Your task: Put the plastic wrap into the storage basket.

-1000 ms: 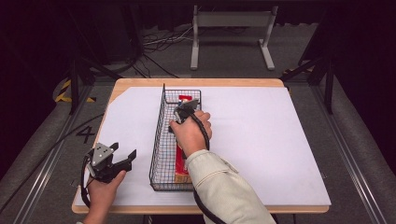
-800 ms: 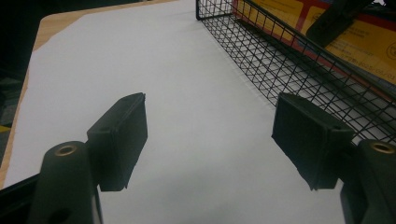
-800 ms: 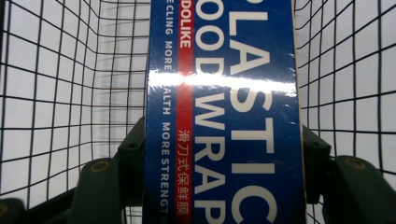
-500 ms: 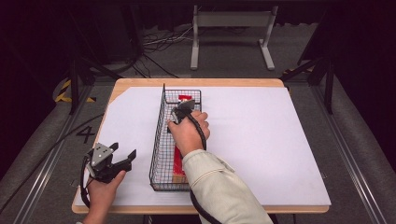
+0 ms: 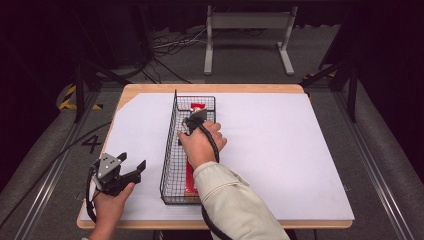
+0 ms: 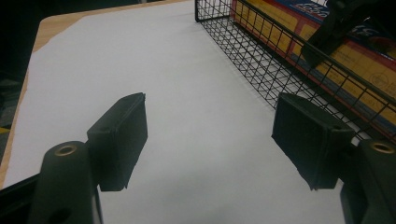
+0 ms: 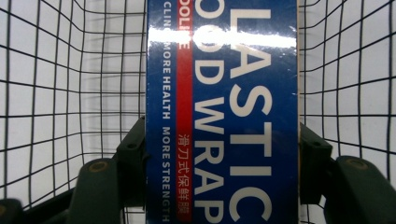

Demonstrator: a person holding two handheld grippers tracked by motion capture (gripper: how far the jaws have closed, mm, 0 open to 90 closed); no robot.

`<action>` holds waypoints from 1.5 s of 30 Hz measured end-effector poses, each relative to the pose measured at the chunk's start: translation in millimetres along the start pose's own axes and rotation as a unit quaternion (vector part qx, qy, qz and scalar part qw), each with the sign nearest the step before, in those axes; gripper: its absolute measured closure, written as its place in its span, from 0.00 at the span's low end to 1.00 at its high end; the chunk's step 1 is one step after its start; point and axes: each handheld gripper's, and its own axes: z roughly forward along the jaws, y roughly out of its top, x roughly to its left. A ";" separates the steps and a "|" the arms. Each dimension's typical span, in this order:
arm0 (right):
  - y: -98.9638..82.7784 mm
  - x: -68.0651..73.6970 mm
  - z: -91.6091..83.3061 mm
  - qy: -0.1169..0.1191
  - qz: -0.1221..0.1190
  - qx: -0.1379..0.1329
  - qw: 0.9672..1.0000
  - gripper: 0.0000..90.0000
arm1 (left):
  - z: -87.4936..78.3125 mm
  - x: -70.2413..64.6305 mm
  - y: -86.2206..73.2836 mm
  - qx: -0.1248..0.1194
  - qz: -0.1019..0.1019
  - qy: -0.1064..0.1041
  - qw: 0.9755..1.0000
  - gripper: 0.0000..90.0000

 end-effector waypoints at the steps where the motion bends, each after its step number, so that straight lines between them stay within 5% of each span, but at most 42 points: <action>1: -0.3 -0.2 0.7 0.000 0.001 0.000 1.000 0.42 | 0.1 -0.1 0.0 0.000 0.000 0.000 1.000 0.30; 12: -0.2 -1.7 -3.4 0.015 0.001 -0.007 1.000 0.38 | -0.1 -0.1 0.1 0.000 0.002 0.000 1.000 0.30; 14: 0.7 -0.5 -8.2 0.018 -0.003 -0.024 1.000 0.31 | 0.1 0.1 0.0 0.001 -0.001 0.000 1.000 0.30; 21: 5.3 -0.8 -34.0 0.030 -0.024 -0.057 0.998 0.31 | -0.4 -0.5 0.0 0.000 0.000 0.001 1.000 0.30; 30: 2.6 -3.0 -53.9 0.042 -0.033 -0.073 0.996 0.31 | 1.9 -3.5 1.8 0.002 0.006 0.000 1.000 0.30; 39: -1.7 -22.0 -67.1 0.057 -0.056 -0.102 0.992 0.31 | 2.3 -1.7 1.1 0.003 0.001 0.001 1.000 0.30; 45: -4.5 -54.5 -81.6 0.071 -0.068 -0.123 0.988 0.30 | 2.8 -1.4 0.9 0.006 0.003 0.002 1.000 0.30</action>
